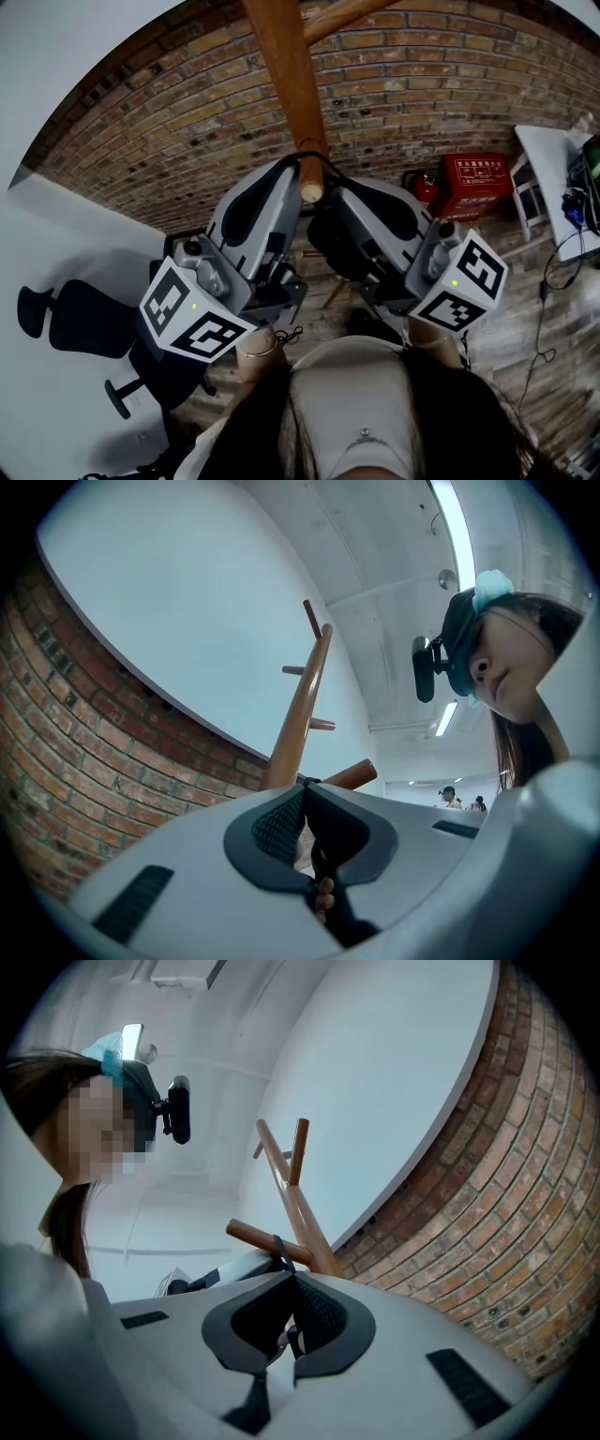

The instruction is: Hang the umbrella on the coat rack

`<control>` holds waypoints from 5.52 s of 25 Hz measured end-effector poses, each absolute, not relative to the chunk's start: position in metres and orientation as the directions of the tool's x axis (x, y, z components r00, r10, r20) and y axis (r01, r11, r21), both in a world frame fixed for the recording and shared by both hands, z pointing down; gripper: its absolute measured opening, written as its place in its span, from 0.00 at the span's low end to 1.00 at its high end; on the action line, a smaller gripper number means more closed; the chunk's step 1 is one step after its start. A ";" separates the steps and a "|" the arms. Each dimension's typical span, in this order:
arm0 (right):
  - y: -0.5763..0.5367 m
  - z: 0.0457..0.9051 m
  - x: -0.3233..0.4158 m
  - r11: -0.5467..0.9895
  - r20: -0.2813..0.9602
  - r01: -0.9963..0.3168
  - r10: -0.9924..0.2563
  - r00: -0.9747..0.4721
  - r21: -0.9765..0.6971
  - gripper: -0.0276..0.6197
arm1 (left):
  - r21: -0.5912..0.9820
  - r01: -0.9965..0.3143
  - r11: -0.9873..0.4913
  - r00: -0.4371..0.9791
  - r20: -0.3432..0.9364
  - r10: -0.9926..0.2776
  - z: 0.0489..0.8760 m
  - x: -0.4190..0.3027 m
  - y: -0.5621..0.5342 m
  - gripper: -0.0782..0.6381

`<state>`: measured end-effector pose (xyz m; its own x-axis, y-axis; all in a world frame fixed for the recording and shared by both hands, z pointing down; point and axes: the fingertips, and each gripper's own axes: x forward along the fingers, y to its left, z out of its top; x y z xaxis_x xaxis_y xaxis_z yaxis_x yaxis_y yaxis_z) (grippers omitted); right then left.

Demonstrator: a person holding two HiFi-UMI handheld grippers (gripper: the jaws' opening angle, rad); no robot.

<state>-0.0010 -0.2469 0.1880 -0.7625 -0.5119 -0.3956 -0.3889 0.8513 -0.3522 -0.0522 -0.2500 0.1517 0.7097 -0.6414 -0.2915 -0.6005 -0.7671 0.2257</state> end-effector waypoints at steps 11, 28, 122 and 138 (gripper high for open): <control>-0.259 0.202 -0.011 0.824 -0.337 -0.447 -0.554 -0.761 -0.348 0.10 | 0.257 -0.582 -0.771 0.722 -0.273 -0.636 0.162 -0.056 -0.262 0.12; -0.268 0.215 -0.023 0.815 -0.312 -0.469 -0.568 -0.761 -0.340 0.10 | 0.284 -0.577 -0.766 0.722 -0.262 -0.641 0.176 -0.061 -0.277 0.12; 0.001 0.254 -0.008 0.642 -0.224 -0.743 -0.765 -0.604 -0.189 0.10 | 0.385 -0.584 -0.715 0.688 -0.233 -0.688 0.240 -0.086 0.010 0.12; 0.037 0.261 0.007 0.645 -0.198 -0.735 -0.764 -0.613 -0.210 0.10 | 0.378 -0.567 -0.732 0.705 -0.238 -0.668 0.243 -0.064 0.043 0.12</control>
<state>0.0065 0.0374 0.2610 -0.6134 -0.7644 -0.1984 -0.7352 0.6445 -0.2099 -0.0642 0.0432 0.2428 0.7046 -0.6684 -0.2381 -0.5668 -0.7321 0.3780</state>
